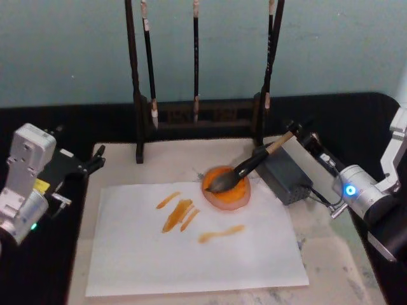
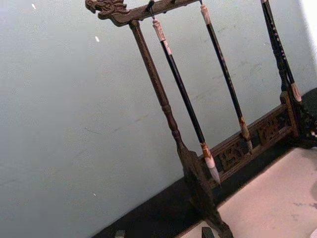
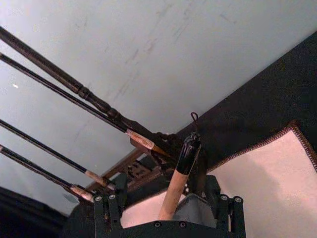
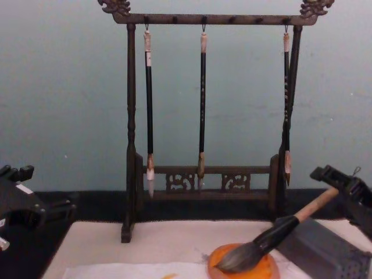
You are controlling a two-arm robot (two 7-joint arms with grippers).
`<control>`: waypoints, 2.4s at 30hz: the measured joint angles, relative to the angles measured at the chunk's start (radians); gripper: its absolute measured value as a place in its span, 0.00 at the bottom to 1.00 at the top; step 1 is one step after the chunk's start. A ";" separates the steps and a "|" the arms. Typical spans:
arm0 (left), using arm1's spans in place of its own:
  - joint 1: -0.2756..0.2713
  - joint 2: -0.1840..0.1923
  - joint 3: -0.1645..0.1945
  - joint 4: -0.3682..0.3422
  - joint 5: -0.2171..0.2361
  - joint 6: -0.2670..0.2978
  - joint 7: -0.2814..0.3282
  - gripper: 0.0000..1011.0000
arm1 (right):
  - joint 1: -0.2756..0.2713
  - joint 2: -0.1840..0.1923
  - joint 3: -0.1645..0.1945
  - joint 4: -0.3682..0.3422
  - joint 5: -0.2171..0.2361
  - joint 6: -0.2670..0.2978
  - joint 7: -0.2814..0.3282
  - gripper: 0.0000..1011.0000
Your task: Pick up the brush from the inkstone, write on the paper, then place the brush back to its original position.
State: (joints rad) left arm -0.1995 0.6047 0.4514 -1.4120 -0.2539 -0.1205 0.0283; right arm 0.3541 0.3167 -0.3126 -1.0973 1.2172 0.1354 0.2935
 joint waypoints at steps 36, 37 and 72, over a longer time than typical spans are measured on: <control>0.000 0.000 0.000 0.000 0.000 0.000 0.000 0.99 | 0.043 0.000 -0.020 0.053 -0.018 0.000 0.021 0.92; 0.000 0.000 0.000 0.000 0.000 0.000 0.000 0.99 | 0.043 0.000 -0.020 0.053 -0.018 0.000 0.021 0.90; 0.000 0.000 0.000 0.000 0.000 0.000 0.000 0.99 | 0.038 0.002 -0.018 0.041 -0.014 0.001 0.029 0.19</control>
State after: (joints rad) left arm -0.1995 0.6047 0.4514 -1.4120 -0.2539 -0.1205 0.0283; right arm 0.3918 0.3184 -0.3308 -1.0559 1.2028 0.1369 0.3224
